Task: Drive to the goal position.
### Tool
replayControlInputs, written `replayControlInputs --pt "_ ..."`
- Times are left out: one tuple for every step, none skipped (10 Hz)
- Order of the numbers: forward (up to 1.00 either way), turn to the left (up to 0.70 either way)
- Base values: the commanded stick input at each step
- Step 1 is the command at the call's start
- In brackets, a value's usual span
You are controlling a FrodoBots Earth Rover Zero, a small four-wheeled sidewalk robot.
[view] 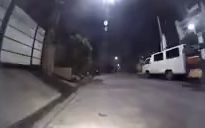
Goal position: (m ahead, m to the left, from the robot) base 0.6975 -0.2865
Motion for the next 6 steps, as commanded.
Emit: replayControlInputs --pt "0.7 0.0" --pt "0.7 0.0" --pt "0.7 0.0" --pt "0.7 0.0" --pt "0.7 0.0" --pt "0.7 0.0"
